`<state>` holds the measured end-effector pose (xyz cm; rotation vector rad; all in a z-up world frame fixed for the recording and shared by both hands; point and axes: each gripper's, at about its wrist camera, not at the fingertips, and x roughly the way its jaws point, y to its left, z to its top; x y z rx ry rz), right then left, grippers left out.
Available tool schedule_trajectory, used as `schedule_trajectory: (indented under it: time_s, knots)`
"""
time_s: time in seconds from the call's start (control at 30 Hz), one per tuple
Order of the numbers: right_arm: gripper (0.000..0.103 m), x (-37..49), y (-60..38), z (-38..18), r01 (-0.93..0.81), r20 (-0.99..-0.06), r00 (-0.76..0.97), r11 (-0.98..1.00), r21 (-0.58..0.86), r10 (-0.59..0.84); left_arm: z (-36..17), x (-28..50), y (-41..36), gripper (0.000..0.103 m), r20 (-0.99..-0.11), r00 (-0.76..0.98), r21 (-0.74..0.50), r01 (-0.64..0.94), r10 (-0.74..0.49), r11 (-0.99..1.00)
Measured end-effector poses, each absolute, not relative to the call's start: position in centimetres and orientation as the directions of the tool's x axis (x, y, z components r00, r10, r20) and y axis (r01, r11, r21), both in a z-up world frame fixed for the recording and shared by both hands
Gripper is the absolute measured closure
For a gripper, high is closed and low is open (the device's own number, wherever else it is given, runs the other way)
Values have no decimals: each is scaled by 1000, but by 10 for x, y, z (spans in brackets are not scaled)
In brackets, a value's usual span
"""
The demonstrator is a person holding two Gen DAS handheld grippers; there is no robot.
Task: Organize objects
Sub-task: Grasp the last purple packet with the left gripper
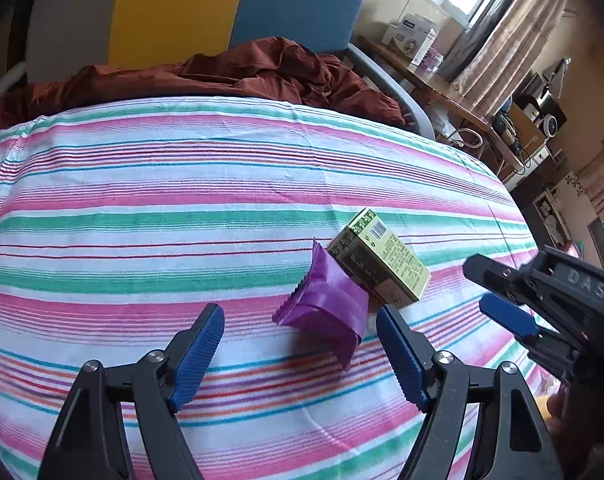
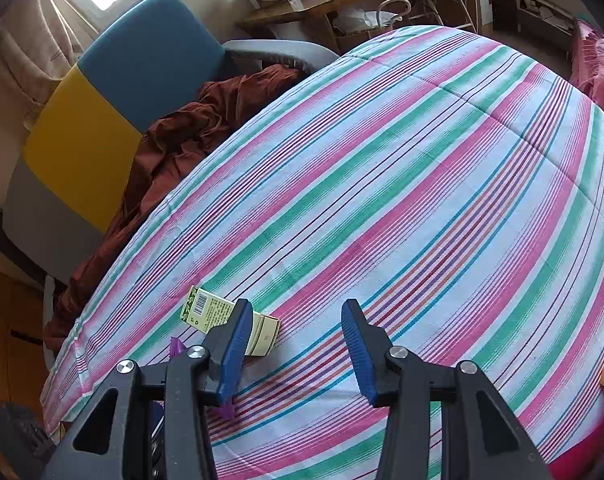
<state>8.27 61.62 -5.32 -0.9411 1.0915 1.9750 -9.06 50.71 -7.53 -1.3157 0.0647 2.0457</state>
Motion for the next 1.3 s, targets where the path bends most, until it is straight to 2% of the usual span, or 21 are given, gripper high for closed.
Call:
schedule_trajectory:
  time_s: [0.17, 0.27, 0.33, 0.37, 0.4, 0.47, 0.6, 0.77, 1.13, 1.23, 1.3]
  knots:
    - [56, 82, 617, -52, -821, -836, -504, -422, 385, 216, -85, -107, 520, 24, -817, -261, -320, -538, 514, -780]
    - [56, 80, 618, -51, -823, -840, -495, -430, 372, 222, -87, -106, 528, 26, -809, -289, -285, -568, 511, -772]
    - [56, 80, 618, -51, -825, -843, -491, -431, 366, 222, -87, -102, 529, 38, -798, -297, -268, -604, 525, -750]
    - [56, 80, 619, -52, -827, -846, -485, -433, 359, 224, -88, -100, 528, 53, -794, -282, -271, -630, 539, -728]
    - [56, 79, 618, -53, -826, -847, -482, -437, 355, 223, -88, -97, 527, 64, -795, -277, -261, -647, 540, -717]
    - [56, 76, 617, -55, -821, -848, -483, -450, 352, 218, -86, -92, 518, 71, -791, -255, -266, -674, 556, -689]
    - [56, 70, 613, -57, -804, -852, -485, -486, 344, 200, -87, -79, 486, 72, -786, -216, -293, -695, 580, -656]
    - [57, 58, 605, -62, -778, -863, -475, -541, 320, 173, -84, -52, 436, 72, -779, -234, -253, -731, 582, -633]
    - [56, 38, 584, -55, -713, -854, -470, -667, 217, 224, -82, -26, 371, 72, -777, -220, -255, -747, 590, -614]
    - [53, 23, 575, -51, -673, -844, -470, -724, 153, 260, -80, -27, 368, 72, -786, -199, -261, -751, 585, -606]
    - [42, 11, 572, -56, -649, -851, -462, -749, 132, 250, -79, -28, 365, 72, -790, -191, -261, -755, 582, -601]
